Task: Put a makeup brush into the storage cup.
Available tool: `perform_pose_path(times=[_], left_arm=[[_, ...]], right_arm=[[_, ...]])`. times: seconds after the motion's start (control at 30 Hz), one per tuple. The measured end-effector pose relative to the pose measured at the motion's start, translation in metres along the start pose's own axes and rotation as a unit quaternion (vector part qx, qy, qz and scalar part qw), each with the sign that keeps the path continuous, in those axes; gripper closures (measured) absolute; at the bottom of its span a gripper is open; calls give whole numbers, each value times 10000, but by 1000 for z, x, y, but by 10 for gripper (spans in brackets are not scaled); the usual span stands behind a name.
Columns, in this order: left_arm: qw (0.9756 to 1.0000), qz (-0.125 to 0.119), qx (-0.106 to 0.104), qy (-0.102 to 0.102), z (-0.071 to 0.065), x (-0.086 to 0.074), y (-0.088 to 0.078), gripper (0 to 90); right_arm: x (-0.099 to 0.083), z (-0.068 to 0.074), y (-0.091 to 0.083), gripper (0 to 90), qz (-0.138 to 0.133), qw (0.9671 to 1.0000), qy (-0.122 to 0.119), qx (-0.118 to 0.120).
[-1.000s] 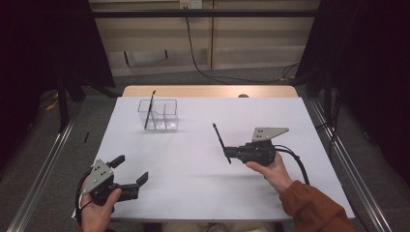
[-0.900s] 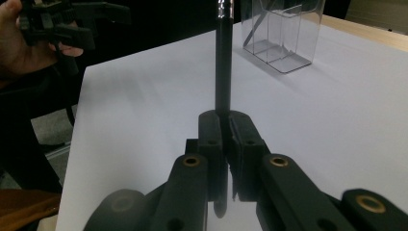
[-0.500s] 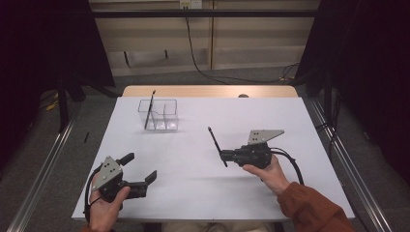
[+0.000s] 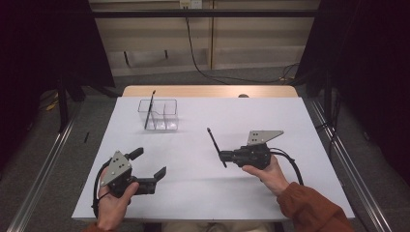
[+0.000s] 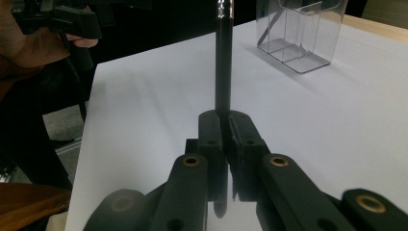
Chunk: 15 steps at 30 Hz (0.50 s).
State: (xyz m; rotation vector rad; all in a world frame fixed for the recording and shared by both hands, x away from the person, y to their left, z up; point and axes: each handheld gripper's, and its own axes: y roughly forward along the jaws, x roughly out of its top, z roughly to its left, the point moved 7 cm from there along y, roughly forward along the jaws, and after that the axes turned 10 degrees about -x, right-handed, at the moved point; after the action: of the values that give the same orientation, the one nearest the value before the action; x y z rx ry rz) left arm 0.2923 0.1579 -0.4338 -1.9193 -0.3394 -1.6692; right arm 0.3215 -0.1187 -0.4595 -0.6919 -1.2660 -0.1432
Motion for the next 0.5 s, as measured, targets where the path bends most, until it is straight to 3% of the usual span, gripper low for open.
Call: perform_pose_path(times=[0.5], left_arm=[[9995, -26, -285, 134, -13, 15, 29, 28]], right_arm=[[0, 2, 1, 847, -46, 10000, -43, -3]])
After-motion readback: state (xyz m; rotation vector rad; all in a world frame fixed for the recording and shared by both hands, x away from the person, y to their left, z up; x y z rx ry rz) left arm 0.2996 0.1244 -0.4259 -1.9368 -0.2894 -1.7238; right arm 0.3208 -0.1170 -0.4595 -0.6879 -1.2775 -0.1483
